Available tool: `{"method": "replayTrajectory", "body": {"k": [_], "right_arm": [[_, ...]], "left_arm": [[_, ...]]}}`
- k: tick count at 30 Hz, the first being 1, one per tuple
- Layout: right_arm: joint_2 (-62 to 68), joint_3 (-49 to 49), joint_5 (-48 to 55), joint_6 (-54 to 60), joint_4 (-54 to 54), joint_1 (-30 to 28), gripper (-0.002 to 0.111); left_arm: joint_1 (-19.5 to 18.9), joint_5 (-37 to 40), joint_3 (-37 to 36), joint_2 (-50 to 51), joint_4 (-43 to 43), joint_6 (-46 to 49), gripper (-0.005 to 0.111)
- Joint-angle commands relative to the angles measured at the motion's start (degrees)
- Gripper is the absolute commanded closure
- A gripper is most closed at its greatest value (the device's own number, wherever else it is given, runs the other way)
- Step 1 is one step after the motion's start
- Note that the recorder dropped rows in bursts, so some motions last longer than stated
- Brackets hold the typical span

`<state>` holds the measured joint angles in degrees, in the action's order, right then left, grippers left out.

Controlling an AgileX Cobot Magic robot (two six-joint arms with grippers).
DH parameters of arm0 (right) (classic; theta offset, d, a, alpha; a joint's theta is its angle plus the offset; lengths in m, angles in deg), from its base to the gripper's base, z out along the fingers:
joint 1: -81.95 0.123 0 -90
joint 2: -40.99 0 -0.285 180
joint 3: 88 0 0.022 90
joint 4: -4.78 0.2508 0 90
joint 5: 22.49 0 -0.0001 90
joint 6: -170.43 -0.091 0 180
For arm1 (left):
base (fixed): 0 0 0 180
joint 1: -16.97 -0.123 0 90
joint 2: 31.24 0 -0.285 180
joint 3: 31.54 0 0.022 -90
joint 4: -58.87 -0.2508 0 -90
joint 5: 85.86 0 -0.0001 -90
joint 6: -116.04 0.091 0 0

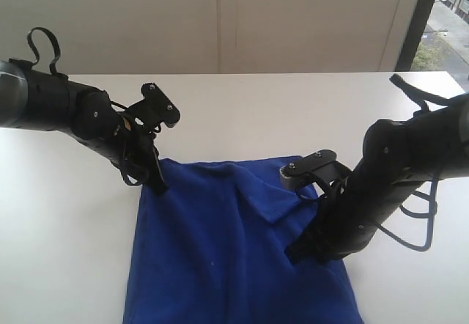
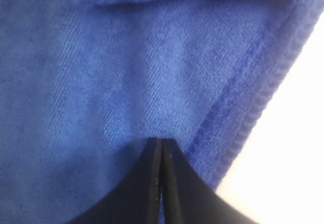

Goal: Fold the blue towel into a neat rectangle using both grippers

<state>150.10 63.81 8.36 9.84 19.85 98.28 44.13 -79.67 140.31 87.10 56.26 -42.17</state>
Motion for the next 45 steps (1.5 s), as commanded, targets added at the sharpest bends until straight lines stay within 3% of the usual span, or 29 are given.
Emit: {"method": "replayTrajectory", "body": {"k": [1,14,16,21,24,33,37,41,44,45], "right_arm": [[-0.2,-0.4,-0.7,0.0,0.1,-0.3,0.108],[-0.2,-0.4,-0.5,0.0,0.1,-0.3,0.108],[-0.2,-0.4,-0.5,0.0,0.1,-0.3,0.108],[-0.2,-0.4,-0.5,0.0,0.1,-0.3,0.108],[-0.2,-0.4,-0.5,0.2,0.1,-0.3,0.108],[-3.3,-0.2,-1.4,1.1,0.1,-0.3,0.108],[-6.9,0.5,-1.2,1.1,-0.2,-0.3,0.108],[-9.7,1.3,-1.2,1.4,-1.4,-0.3,0.101],[-11.4,2.0,-2.1,1.4,-3.1,-0.3,0.089],[-11.9,2.2,-2.8,1.7,-3.4,-0.3,0.083]], "left_arm": [[-0.4,-2.0,-0.5,1.9,0.0,0.0,0.107],[-0.5,-5.1,-0.5,3.1,0.0,0.0,0.106],[-0.5,-4.9,-0.5,3.1,0.0,0.0,0.099],[-0.6,-4.9,-0.5,3.1,0.0,0.0,0.068],[-0.6,-4.9,-0.5,2.0,0.0,0.0,0.063],[-0.6,-2.3,-0.4,-8.5,0.0,-0.5,0.063],[-0.4,8.6,-0.4,-14.0,2.6,-3.5,0.064],[-0.4,21.5,-0.4,-16.9,6.1,-4.4,0.084],[-0.3,28.8,-0.5,-17.3,11.5,-2.3,0.107],[0.0,30.7,-0.8,-17.3,13.5,-0.9,0.107]]}}
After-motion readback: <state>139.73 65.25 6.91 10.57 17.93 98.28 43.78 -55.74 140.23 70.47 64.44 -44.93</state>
